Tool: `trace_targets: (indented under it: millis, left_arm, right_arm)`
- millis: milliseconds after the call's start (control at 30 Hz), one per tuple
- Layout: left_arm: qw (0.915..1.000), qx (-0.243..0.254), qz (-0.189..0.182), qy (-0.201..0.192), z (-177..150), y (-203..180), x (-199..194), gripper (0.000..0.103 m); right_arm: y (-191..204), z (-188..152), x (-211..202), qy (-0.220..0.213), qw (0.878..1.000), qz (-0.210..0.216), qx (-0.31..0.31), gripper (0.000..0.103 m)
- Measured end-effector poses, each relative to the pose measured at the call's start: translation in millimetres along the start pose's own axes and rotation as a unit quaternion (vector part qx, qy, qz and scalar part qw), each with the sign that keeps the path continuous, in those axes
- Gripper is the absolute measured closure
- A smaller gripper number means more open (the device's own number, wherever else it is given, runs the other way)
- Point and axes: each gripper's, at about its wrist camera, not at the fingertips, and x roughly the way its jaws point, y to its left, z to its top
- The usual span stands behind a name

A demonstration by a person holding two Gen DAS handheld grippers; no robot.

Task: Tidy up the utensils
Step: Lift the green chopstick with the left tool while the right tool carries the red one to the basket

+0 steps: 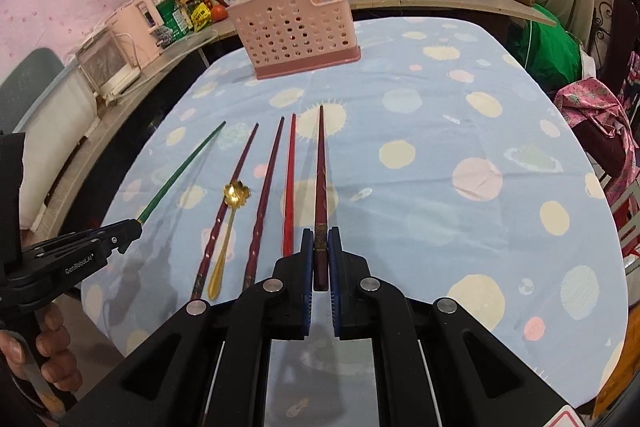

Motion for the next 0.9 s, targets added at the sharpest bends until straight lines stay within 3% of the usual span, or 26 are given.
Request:
trace_targets:
  millis: [400,633,900]
  left_arm:
    - [0.9954,-0.026,-0.016,-0.091,80.1,8.9,-54.5,0.096]
    - [0.9909,-0.026,-0.027,-0.129,135.6,8.1,-69.5,0.096]
    - [0.9803,-0.034,-0.057,-0.186,196.8,5.9,-93.8,0.096]
  right_arm:
    - [-11.9,86.8,-47.5,-0.107,0.994,0.023,0.027,0.096]
    - [-14.5,133.5,-50.7,-0.14,0.989,0.034,0.032,0.096]
    - [-13.2,182.4,-52.6,-0.176,0.982,0.053,0.045,0.096]
